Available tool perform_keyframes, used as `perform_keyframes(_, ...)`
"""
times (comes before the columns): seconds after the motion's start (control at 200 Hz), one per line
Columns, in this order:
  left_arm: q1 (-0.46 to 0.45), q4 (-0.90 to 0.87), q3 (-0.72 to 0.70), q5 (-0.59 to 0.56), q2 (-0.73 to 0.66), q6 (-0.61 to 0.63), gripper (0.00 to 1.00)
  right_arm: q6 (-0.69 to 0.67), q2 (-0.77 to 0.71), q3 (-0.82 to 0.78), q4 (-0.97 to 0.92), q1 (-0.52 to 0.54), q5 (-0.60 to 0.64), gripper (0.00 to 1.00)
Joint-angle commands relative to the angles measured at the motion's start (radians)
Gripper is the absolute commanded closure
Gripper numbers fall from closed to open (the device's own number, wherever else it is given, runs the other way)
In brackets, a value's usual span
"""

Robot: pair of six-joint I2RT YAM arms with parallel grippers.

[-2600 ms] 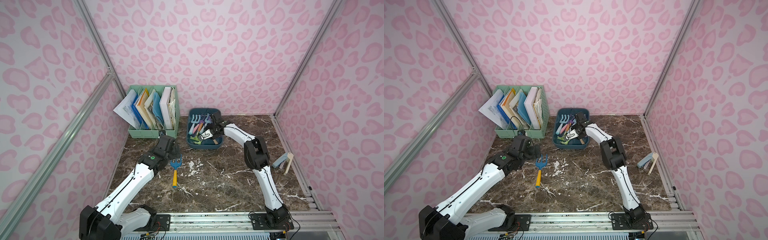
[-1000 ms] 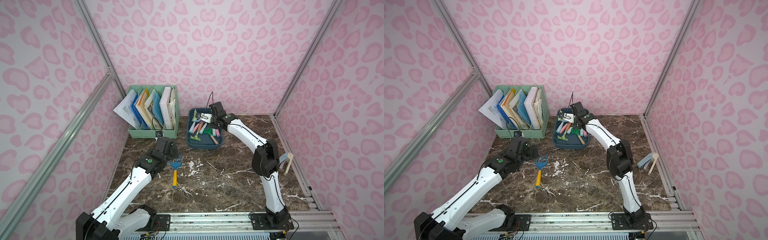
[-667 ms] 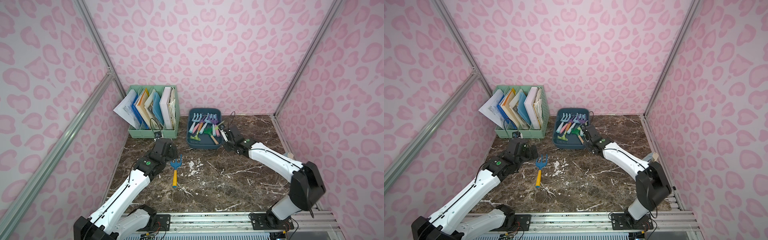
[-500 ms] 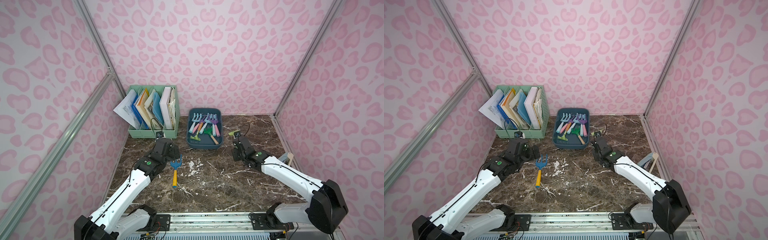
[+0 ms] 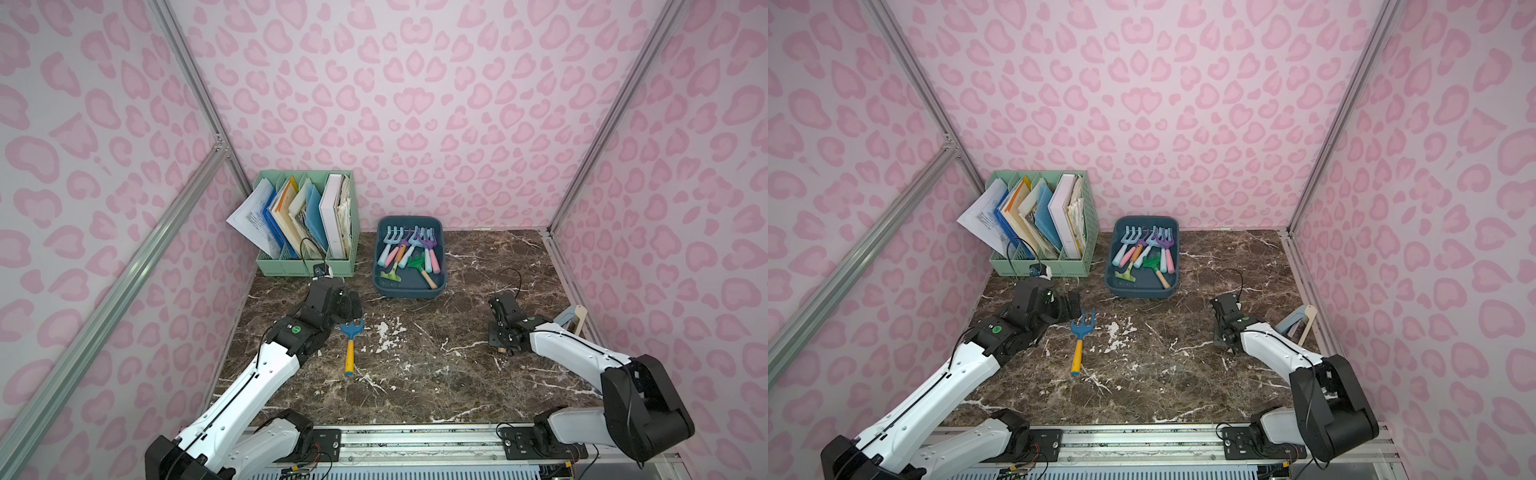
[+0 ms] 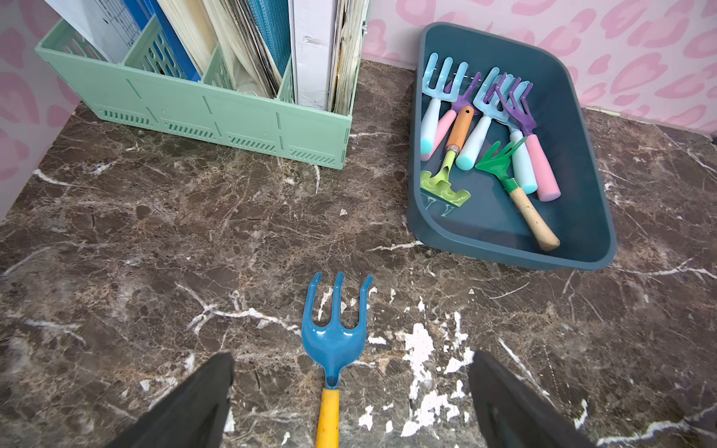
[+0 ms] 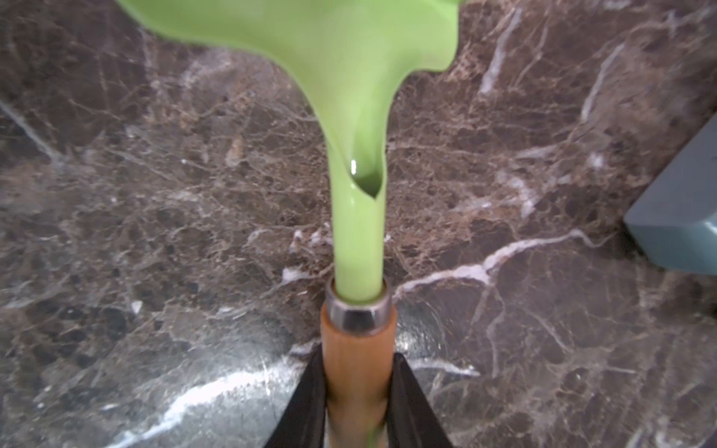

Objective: Take the hand rake out of the storage box
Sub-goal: Place the rake at the center of the board.

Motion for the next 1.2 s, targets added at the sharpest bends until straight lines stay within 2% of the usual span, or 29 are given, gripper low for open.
perform_keyframes(0.0,-0.002,0.008,-0.006,-0.028,-0.011,0.009,0.01,-0.052,0.046,0.021,0.032,-0.007,-0.059,1.0)
perform_keyframes(0.195,-0.001,0.004,-0.011,-0.044,-0.031,0.01,0.01,-0.027,0.123,0.056,-0.032,0.057,-0.128,1.0)
perform_keyframes(0.365,-0.002,0.003,-0.014,-0.05,-0.037,0.009,0.02,0.066,0.146,0.068,-0.162,0.115,-0.081,1.0)
perform_keyframes(0.88,-0.002,0.001,-0.017,-0.057,-0.042,0.008,0.02,0.236,0.1,0.023,-0.287,0.209,-0.019,0.96)
perform_keyframes(1.01,-0.001,0.002,-0.017,-0.055,-0.043,0.008,0.02,0.261,0.094,0.057,-0.297,0.234,0.016,0.9)
perform_keyframes(1.055,-0.002,0.003,-0.018,-0.053,-0.043,0.008,0.01,0.274,0.082,0.07,-0.321,0.235,0.04,0.84)
perform_keyframes(1.135,-0.002,0.002,-0.017,-0.05,-0.039,0.009,0.02,0.278,0.044,0.076,-0.347,0.235,0.056,0.81)
perform_keyframes(1.195,-0.001,0.003,-0.016,-0.054,-0.037,0.009,0.01,0.275,0.013,0.079,-0.354,0.237,0.05,0.74)
